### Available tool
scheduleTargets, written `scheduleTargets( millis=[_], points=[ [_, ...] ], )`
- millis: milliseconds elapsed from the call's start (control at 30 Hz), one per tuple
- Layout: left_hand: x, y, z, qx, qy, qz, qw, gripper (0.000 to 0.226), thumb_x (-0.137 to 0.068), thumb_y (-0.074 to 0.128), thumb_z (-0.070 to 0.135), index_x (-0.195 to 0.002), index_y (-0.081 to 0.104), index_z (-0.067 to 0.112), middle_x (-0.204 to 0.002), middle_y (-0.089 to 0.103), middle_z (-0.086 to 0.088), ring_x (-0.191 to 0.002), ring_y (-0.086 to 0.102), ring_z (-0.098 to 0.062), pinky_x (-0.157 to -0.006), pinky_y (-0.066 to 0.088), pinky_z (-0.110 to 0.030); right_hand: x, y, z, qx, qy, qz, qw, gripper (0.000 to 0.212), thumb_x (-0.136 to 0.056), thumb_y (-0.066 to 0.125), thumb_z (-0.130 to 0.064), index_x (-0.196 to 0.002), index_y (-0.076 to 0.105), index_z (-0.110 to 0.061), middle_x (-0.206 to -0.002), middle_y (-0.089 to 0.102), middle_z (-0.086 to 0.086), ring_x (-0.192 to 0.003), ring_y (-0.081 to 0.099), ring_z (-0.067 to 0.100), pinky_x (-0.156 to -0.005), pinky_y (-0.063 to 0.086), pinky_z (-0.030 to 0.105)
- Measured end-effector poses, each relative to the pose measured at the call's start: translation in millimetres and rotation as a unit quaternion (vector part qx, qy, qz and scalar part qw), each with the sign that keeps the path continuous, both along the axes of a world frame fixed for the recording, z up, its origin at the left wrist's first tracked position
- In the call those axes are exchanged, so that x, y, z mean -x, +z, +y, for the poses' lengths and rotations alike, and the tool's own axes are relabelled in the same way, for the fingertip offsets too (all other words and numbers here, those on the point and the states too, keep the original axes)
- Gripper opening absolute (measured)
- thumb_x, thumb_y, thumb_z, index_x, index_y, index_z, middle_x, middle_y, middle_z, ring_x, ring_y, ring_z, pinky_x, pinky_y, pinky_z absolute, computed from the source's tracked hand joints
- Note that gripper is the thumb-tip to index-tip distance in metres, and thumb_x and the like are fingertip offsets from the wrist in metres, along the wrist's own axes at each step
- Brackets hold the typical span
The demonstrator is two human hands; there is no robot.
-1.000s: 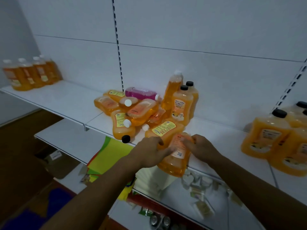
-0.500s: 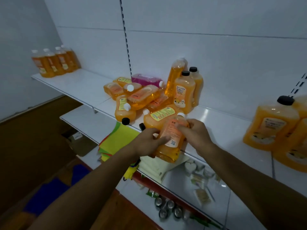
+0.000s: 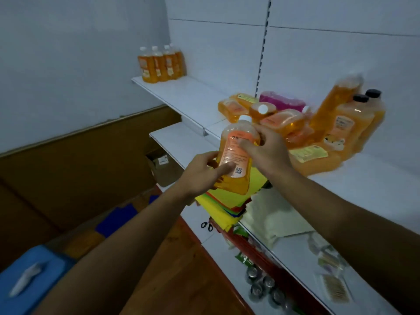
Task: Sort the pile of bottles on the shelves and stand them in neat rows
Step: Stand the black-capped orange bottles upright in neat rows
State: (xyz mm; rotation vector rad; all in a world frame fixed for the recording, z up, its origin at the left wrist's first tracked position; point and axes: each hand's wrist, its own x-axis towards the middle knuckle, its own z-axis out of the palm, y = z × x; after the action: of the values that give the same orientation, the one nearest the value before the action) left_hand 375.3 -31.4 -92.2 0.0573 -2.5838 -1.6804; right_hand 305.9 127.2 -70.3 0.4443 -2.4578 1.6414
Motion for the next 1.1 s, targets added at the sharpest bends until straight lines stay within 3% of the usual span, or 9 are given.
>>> scheduleTargets(
  millis=[133, 300, 467, 867, 1000, 1100],
  points=[
    [3.1, -3.7, -75.0, 0.017, 0.012, 0.043, 0.999, 0.051, -0.077, 0.074, 0.05, -0.118, 0.063, 0.021, -0.105, 0.07, 0.003, -0.091, 0.069, -0.013, -0.083, 0.057, -0.044, 13.3, 1.2, -81.9, -0.01, 0.03, 0.013, 0.999, 0.054, -0.082, 0.07, -0.037, -0.131, 0.055, -0.02, -0.122, 0.061, -0.005, -0.108, 0.058, 0.012, -0.089, 0.051, 0.029],
    [18.0, -7.0, -164.2, 0.022, 0.039, 0.077, 0.996, 0.051, -0.08, 0.071, 0.046, -0.12, 0.061, 0.016, -0.105, 0.07, 0.0, -0.092, 0.069, -0.014, -0.085, 0.055, -0.046, 27.6, 6.7, -176.1, -0.003, 0.075, 0.01, 0.997, 0.053, -0.083, 0.071, -0.039, -0.13, 0.052, -0.021, -0.115, 0.062, -0.003, -0.101, 0.061, 0.013, -0.074, 0.052, 0.022],
    [54.0, -11.7, -234.2, 0.028, 0.049, 0.083, 0.995, 0.049, -0.083, 0.07, 0.041, -0.124, 0.057, 0.017, -0.111, 0.067, 0.003, -0.099, 0.066, -0.011, -0.089, 0.055, -0.043, 59.0, 10.3, -247.4, -0.034, 0.078, 0.026, 0.996, 0.061, -0.082, 0.074, -0.037, -0.134, 0.046, -0.023, -0.124, 0.059, 0.0, -0.103, 0.059, 0.013, -0.072, 0.051, 0.019],
    [255.4, -25.3, -346.7, 0.047, 0.078, 0.101, 0.991, 0.048, -0.085, 0.069, 0.035, -0.128, 0.053, 0.02, -0.115, 0.065, 0.006, -0.103, 0.062, -0.011, -0.091, 0.053, -0.031, 251.0, 1.5, -372.2, -0.044, 0.054, 0.046, 0.996, 0.069, -0.079, 0.076, -0.037, -0.139, 0.042, -0.029, -0.135, 0.052, -0.005, -0.108, 0.051, 0.01, -0.083, 0.049, 0.025],
    [324.4, -18.8, -383.3, 0.062, 0.086, 0.118, 0.987, 0.045, -0.083, 0.07, 0.037, -0.124, 0.055, 0.025, -0.106, 0.066, 0.015, -0.096, 0.062, 0.001, -0.08, 0.049, -0.015, 313.8, 10.4, -402.0, -0.029, 0.065, 0.052, 0.996, 0.07, -0.079, 0.076, -0.034, -0.14, 0.041, -0.029, -0.134, 0.052, -0.006, -0.108, 0.048, 0.006, -0.083, 0.046, 0.021],
    [371.0, -21.4, -405.6, 0.058, 0.095, 0.134, 0.985, 0.051, -0.082, 0.071, 0.039, -0.128, 0.052, 0.026, -0.11, 0.066, 0.014, -0.097, 0.063, -0.001, -0.081, 0.05, -0.016, 353.3, 12.1, -424.1, -0.033, 0.067, 0.067, 0.995, 0.07, -0.08, 0.076, -0.033, -0.141, 0.04, -0.029, -0.134, 0.052, -0.006, -0.113, 0.049, 0.006, -0.087, 0.045, 0.022]
  ],
)
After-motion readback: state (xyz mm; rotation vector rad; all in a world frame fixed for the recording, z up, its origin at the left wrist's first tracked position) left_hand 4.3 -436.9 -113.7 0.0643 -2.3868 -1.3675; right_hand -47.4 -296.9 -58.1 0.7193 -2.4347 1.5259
